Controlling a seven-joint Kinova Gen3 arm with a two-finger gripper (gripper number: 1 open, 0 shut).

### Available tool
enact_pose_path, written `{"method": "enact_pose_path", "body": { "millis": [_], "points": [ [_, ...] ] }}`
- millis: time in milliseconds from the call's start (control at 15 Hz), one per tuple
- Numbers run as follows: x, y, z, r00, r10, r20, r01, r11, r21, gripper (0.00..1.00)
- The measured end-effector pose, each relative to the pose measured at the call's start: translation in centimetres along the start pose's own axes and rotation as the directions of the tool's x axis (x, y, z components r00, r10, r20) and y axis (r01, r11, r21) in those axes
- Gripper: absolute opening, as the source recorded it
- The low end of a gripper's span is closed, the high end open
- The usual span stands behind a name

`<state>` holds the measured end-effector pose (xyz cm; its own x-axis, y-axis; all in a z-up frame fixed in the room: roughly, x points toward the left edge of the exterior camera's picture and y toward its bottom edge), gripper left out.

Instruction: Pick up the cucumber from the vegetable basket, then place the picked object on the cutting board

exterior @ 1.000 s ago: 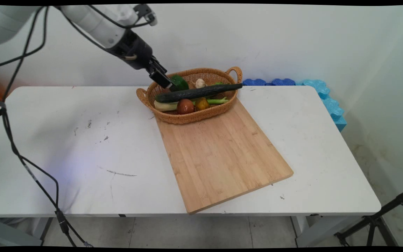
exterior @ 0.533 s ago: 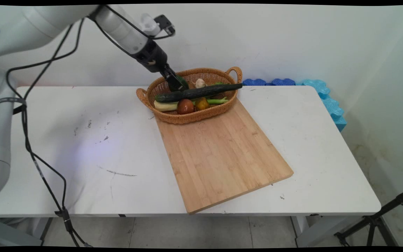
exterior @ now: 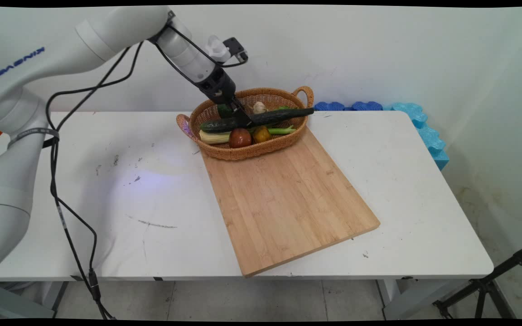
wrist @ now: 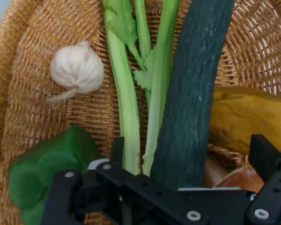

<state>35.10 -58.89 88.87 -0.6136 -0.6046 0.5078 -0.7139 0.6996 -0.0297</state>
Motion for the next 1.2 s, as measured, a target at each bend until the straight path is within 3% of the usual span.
{"method": "enact_pose_path", "body": {
  "millis": [333, 400, 933, 1200],
  "points": [
    [0.5, -0.1, 2.1, 1.0, 0.02, 0.01, -0.02, 1.0, -0.011, 1.0],
    [0.6, 0.0, 2.3, 1.0, 0.022, 0.011, -0.022, 1.0, -0.013, 0.0],
    [1.3, 0.2, 3.0, 1.0, 0.03, 0.009, -0.03, 0.999, -0.016, 0.0],
    [2.6, 0.3, 1.2, 1.0, 0.02, -0.005, -0.02, 1.0, -0.003, 0.0]
  ]
}}
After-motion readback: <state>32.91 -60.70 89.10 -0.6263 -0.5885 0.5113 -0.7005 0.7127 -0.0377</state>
